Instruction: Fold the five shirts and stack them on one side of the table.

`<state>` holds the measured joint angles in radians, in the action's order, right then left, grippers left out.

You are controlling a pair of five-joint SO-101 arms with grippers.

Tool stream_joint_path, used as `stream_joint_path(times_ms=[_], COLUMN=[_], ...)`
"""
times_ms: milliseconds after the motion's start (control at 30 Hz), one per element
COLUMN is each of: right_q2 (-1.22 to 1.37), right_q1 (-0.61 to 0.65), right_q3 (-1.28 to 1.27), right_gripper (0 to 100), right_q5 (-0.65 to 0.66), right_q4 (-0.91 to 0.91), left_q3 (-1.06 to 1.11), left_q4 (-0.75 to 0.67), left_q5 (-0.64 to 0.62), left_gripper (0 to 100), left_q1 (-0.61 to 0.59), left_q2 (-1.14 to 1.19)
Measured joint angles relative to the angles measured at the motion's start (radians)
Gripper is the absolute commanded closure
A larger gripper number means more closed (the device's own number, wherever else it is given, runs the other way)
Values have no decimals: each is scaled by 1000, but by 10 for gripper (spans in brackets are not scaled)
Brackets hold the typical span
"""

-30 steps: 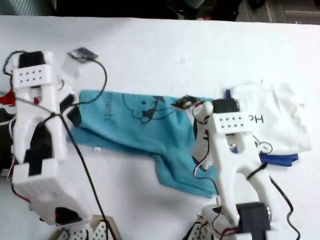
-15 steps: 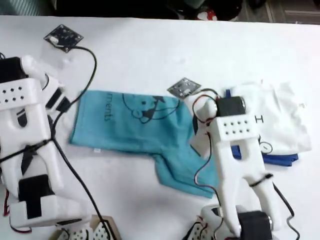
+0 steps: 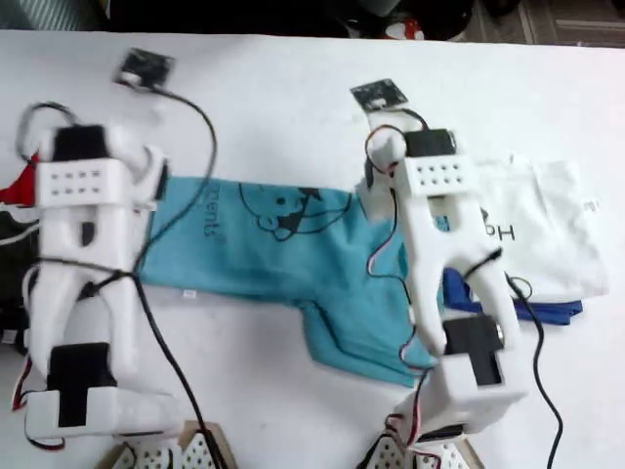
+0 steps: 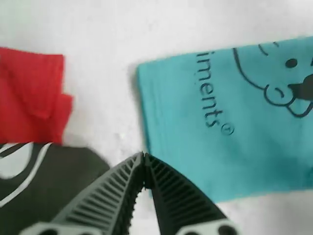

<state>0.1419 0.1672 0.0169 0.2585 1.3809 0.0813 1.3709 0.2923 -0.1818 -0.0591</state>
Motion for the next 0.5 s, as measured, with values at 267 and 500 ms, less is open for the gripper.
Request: stream_joint_path(times_ms=[267,500], right_q2=[242,290], right_q1=[-40,-95], right_q3=[6,6], right_gripper=[976,981], right_q5=[-6,-12], right_q4=[-144,-152], left_q3=[391,301], left_q4=[-431,-325], left_q5=[-37,-37], left_gripper=[977,978], left_q1=[40,-55], left_q2=[25,269])
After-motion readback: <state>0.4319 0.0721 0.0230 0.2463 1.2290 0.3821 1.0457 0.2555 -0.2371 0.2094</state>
